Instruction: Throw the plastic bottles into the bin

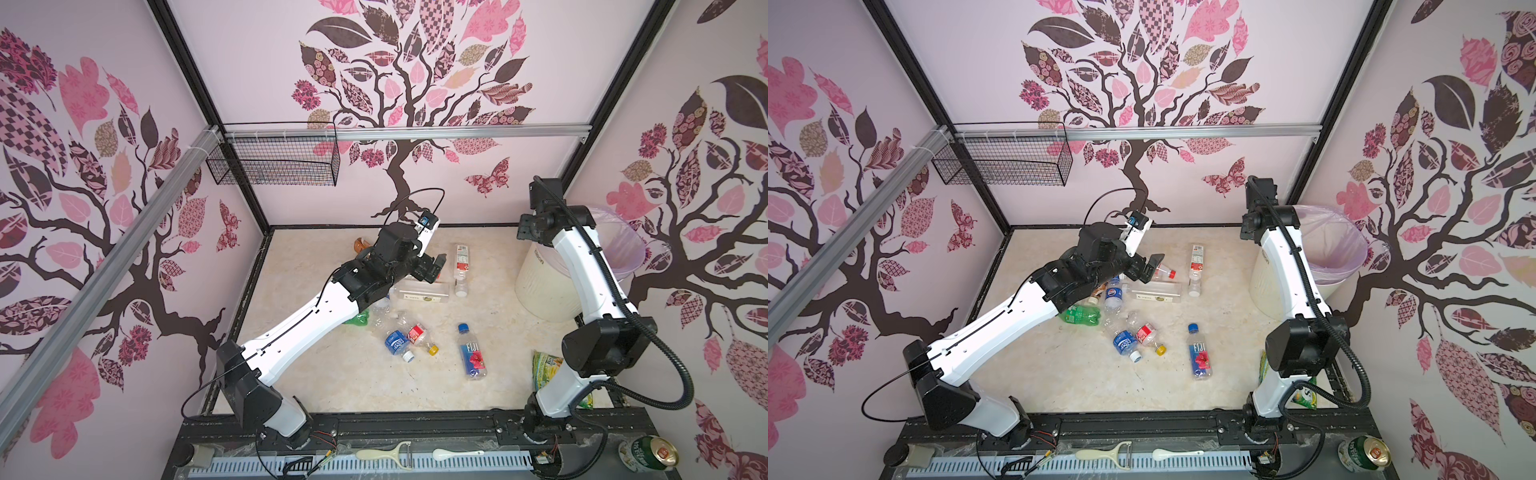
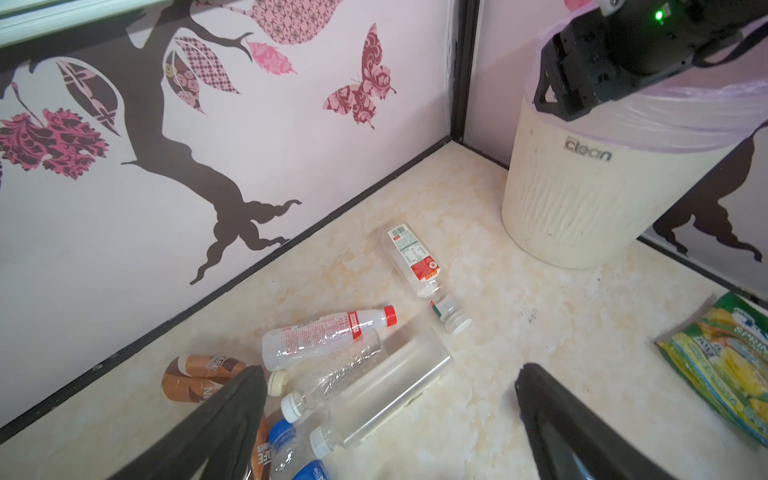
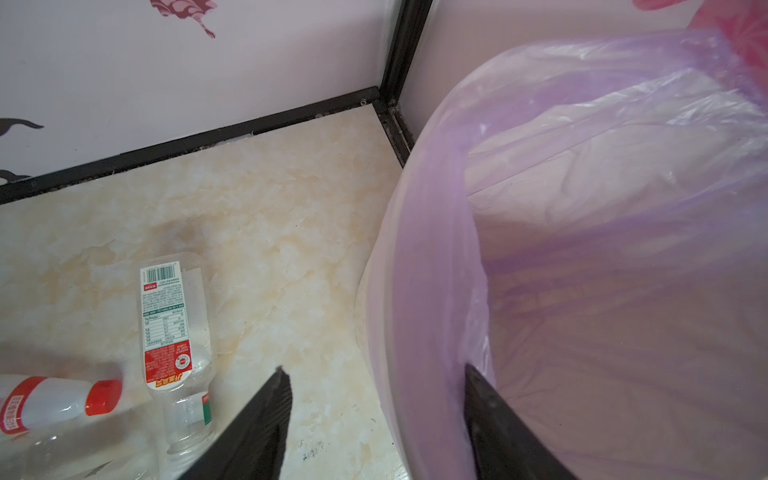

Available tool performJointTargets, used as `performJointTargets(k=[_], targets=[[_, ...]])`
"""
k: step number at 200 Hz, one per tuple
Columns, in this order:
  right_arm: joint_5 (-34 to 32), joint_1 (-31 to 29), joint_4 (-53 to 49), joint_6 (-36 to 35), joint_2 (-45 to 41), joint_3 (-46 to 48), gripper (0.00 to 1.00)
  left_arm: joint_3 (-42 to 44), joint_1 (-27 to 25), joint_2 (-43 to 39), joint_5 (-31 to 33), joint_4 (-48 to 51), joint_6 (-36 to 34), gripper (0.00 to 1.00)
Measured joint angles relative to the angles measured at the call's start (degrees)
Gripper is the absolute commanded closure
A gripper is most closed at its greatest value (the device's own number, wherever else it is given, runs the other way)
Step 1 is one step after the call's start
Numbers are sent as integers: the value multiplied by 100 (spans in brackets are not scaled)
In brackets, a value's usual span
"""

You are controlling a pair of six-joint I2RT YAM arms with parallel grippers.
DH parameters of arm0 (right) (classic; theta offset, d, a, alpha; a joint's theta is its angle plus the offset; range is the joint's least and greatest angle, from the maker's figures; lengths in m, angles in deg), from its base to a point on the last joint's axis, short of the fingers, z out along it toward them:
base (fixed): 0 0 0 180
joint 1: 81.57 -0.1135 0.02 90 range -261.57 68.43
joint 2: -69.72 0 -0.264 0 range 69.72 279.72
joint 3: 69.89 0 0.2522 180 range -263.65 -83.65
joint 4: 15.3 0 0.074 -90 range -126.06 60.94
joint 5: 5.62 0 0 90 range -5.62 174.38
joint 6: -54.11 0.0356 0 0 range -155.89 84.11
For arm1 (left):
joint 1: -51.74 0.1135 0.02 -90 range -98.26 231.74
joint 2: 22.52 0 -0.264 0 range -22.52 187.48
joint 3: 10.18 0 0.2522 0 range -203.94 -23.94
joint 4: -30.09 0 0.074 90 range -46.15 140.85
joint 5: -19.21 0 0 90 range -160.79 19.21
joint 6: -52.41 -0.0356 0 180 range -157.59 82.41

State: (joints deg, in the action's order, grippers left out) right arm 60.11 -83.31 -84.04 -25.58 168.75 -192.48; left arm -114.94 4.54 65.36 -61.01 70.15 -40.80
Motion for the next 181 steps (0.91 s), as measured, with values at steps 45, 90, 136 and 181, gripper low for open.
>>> performJointTargets(k=[45,90,136,181], targets=[[2,7,20,-94,107,-13,44,4,0,0,162,157,-271,2],[-37,15,79,-120,107,15,59,129,0,-81,586,179,-439,2],[-107,35,260,-216,83,168,72,883,0,-678,697,-42,-372,2],[52,31,398,-260,72,282,86,1012,2,-776,997,-138,-162,2]])
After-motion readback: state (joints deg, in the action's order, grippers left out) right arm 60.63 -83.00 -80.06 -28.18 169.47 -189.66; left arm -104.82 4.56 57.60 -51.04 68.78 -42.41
